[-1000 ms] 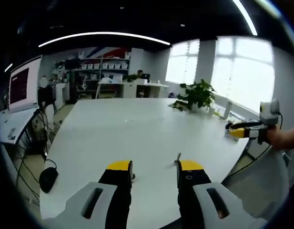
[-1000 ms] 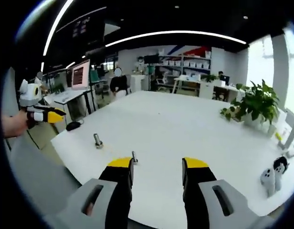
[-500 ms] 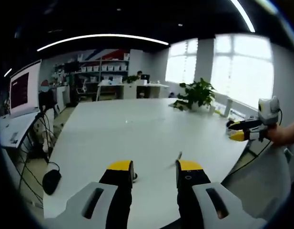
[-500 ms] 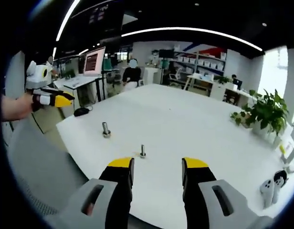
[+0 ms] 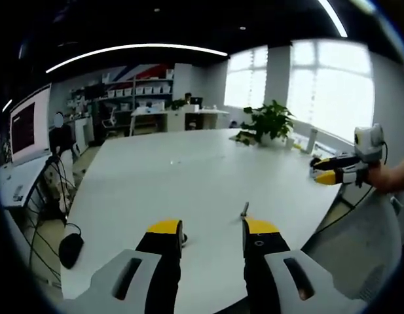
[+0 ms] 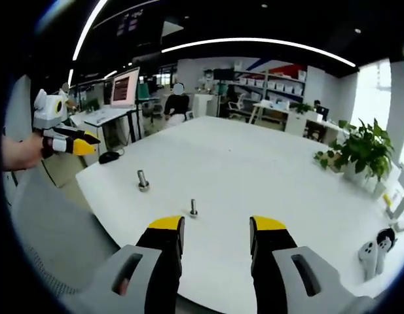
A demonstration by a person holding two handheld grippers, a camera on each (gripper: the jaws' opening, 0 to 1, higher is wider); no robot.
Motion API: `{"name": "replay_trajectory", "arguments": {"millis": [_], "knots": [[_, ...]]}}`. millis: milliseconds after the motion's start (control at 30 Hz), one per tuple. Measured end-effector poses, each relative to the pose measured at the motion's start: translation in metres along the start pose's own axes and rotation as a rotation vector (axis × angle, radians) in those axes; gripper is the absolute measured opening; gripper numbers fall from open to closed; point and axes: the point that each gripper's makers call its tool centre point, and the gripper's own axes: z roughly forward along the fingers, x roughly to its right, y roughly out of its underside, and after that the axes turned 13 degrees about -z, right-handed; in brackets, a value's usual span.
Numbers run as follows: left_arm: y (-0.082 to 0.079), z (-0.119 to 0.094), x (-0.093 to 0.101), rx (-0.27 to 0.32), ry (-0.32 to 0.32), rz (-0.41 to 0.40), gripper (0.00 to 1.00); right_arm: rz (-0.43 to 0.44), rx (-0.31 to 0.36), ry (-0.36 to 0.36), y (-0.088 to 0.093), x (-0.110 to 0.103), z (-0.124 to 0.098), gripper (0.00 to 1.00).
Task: Place the washer onto the threaded stud by aligning its center hole with the stud, sliding it down to the base, and recovering from edge contact or off-axis alignment until the washer reaches the visible bottom stop.
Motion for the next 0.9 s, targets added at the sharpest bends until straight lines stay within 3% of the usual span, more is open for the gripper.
{"name": "replay_trajectory", "arguments": {"millis": [433,533,700,800,900], "knots": [[-0.007,-0.004,-0.004,0.038,-0.029,-0.009,0.35,-0.034,-0.035,-0.036,0.007,-0.008,0.004,0.42],[-0.002,-0.002,-0.006,0.018,-0.035,0.002,0.35,-0.046,-0.037,-0.039,0.006,-0.011,0.004,0.42],[-0.002,-0.003,-0.005,0.016,-0.040,0.007,0.35,-0.132,-0.057,-0.075,0.008,-0.021,0.008,0.41],[-0.003,-0.006,-0.007,0.022,-0.069,0.037,0.35,-0.151,-0.078,-0.096,0.012,-0.026,0.010,0.41],[-0.001,-0.003,-0.009,0.012,-0.065,0.016,0.35,-0.176,-0.082,-0.097,0.013,-0.028,0.010,0.40]]}}
